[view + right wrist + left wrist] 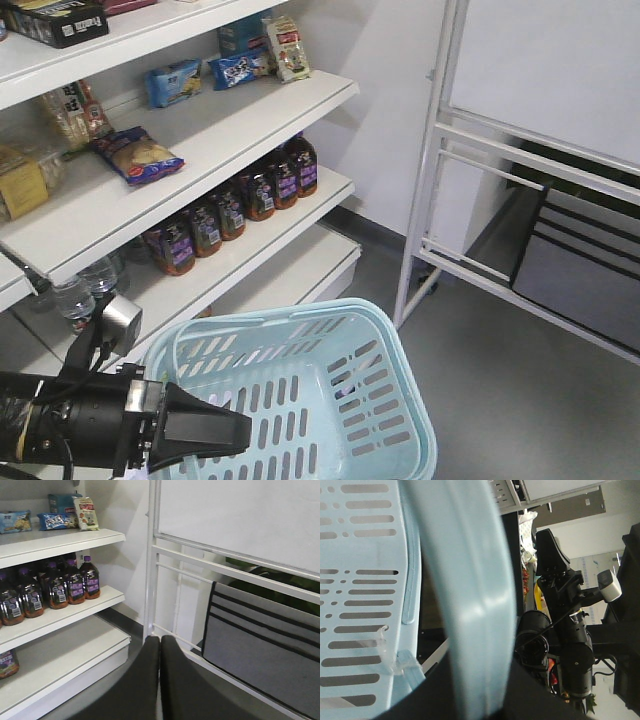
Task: Place coke in basket with both arms
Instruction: 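Turn the base toward the drinks shelf, keeping the basket in the left gripper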
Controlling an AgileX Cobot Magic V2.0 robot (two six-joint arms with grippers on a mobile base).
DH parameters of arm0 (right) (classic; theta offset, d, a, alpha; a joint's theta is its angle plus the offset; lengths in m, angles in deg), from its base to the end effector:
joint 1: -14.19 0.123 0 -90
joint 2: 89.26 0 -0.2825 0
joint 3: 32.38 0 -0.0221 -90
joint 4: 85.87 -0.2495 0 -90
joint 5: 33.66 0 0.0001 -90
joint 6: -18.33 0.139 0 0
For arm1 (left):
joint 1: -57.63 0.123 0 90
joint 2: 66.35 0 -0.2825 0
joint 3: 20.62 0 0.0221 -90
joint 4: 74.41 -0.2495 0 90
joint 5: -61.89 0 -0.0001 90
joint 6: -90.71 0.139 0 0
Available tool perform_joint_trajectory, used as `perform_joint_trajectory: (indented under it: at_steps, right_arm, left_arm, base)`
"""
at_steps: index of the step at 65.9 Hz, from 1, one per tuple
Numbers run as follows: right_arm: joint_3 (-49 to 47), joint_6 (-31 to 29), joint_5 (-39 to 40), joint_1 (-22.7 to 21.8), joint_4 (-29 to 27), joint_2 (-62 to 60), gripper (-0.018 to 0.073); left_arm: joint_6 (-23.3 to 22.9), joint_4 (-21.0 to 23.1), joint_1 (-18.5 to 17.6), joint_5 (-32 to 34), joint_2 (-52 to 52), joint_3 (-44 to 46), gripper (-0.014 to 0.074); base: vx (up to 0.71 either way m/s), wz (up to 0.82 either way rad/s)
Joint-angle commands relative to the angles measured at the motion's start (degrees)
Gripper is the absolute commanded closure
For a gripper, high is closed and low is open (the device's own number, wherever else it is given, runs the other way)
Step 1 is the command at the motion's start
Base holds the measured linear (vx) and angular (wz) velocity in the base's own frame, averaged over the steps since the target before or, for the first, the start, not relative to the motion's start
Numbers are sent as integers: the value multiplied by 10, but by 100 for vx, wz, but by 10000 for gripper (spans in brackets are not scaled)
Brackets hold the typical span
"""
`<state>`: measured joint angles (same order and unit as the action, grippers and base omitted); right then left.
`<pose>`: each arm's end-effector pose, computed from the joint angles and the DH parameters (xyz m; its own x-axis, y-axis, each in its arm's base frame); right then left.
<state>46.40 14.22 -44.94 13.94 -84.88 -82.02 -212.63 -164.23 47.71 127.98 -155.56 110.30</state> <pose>0.1050 -0.0009 0.1802 -0.1272 -0.0880 -0.9880 -0.0036 0.9961 -0.0883 0.1913 -0.1624 0.1921 -0.9820 -0.0571 -0.1803 0.1537 0.3151 -0.9365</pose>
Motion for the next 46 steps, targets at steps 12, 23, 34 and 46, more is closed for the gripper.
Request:
perform_joint_trajectory:
  at_steps: [12, 23, 34, 46]
  right_arm:
    - [4, -5, 41, -2, 1, -7, 561]
    - [4, -5, 41, -2, 1, -7, 561]
    - [4, -5, 43, -2, 1, -7, 561]
    - [4, -5, 42, -2, 1, -7, 561]
  left_arm:
    - [5, 42, -3, 126, 19, 11, 603]
    - [5, 42, -3, 126, 19, 11, 603]
    - [5, 42, -3, 126, 19, 11, 603]
    - [5, 42, -3, 126, 19, 11, 603]
  base:
    - [8, 36]
    - [9, 42]
    - [10, 49]
    - [11, 51]
